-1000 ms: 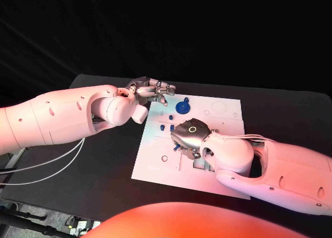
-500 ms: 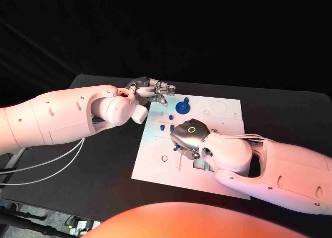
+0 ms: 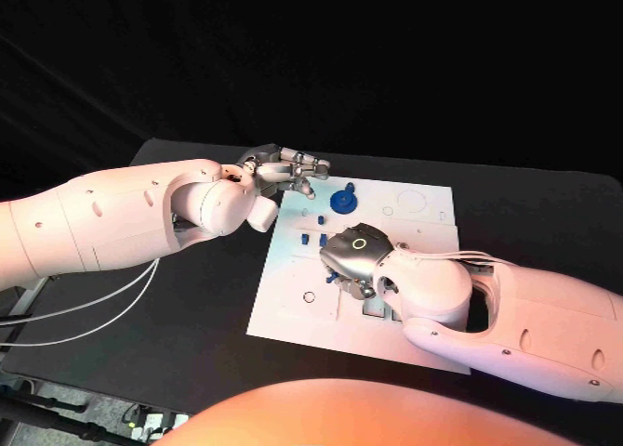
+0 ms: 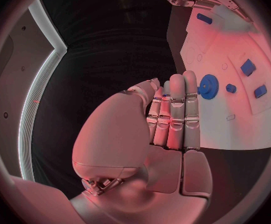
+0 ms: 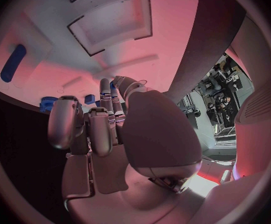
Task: Assemble the parts on the task board
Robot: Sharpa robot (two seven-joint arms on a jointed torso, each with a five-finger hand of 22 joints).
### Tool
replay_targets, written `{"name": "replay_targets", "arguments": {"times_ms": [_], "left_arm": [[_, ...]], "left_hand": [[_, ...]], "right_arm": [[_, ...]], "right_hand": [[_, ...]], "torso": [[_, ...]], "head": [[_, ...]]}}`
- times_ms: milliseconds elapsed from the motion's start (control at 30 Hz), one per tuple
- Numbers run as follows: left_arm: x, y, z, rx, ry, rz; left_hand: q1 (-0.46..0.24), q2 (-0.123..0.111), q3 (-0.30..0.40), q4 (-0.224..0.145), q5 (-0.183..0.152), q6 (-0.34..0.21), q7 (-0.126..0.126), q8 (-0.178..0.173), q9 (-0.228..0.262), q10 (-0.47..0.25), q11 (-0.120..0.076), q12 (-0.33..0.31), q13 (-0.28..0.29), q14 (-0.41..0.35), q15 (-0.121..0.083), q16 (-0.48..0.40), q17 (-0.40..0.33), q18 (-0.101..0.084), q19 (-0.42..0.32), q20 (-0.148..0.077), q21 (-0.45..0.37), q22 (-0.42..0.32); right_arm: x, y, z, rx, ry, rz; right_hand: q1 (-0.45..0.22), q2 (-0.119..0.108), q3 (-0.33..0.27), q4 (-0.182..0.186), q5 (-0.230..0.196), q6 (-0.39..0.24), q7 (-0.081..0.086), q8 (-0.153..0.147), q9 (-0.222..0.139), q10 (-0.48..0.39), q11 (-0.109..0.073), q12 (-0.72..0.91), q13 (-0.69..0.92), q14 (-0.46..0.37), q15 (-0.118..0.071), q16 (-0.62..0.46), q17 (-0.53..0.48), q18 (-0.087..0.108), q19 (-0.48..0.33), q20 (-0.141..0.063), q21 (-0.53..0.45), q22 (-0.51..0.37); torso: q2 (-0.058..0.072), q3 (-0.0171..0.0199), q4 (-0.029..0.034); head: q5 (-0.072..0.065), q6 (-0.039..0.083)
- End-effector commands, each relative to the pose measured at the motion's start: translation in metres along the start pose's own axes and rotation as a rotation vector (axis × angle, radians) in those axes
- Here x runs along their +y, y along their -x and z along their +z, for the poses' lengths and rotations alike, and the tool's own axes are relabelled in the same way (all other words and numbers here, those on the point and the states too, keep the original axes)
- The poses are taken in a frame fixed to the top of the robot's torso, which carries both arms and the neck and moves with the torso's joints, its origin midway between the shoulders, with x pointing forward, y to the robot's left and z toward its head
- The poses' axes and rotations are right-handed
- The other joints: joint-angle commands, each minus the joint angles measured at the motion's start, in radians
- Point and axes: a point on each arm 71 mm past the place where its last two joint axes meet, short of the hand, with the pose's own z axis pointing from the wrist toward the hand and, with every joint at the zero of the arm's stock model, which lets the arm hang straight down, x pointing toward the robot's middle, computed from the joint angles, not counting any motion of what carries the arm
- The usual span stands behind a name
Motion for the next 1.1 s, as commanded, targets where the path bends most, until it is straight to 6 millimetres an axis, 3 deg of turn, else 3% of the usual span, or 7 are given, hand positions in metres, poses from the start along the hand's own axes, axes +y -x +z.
{"name": "replay_targets", "arguments": {"times_ms": [33, 1100], "left_arm": [[-0.0013, -0.0026, 0.0000, 0.021, -0.005, 0.002], [-0.0010, -0.0035, 0.0001, 0.024, 0.004, 0.005]], "left_hand": [[-0.002, 0.006, 0.002, -0.006, 0.002, -0.003, 0.001, -0.002, 0.001, -0.008, 0.002, 0.003, 0.001, -0.004, 0.002, -0.005, -0.001, 0.006, 0.002, 0.005, -0.004, -0.001], [-0.004, 0.006, 0.001, -0.006, 0.002, -0.004, 0.001, -0.002, 0.002, -0.010, 0.003, 0.005, 0.001, -0.004, 0.002, -0.006, -0.002, 0.006, 0.003, 0.006, -0.005, -0.002]], "right_arm": [[0.0030, -0.0007, 0.0002, 0.005, 0.013, -0.007], [0.0061, -0.0037, 0.0038, 0.018, 0.043, 0.026]], "right_hand": [[-0.012, 0.000, 0.007, 0.001, -0.005, 0.006, 0.000, 0.004, 0.001, 0.005, -0.001, -0.001, -0.001, 0.052, -0.005, 0.000, -0.002, -0.013, 0.004, 0.001, 0.001, 0.122], [-0.016, 0.000, 0.008, -0.002, -0.009, 0.007, -0.002, 0.005, 0.002, 0.008, -0.002, -0.001, -0.001, 0.052, -0.006, 0.001, -0.001, -0.013, 0.004, 0.000, 0.000, 0.121]], "torso": [[0.000, 0.0001, -0.0001], [0.000, 0.0003, -0.0004]], "head": [[0.000, 0.000], [0.002, 0.000]]}}
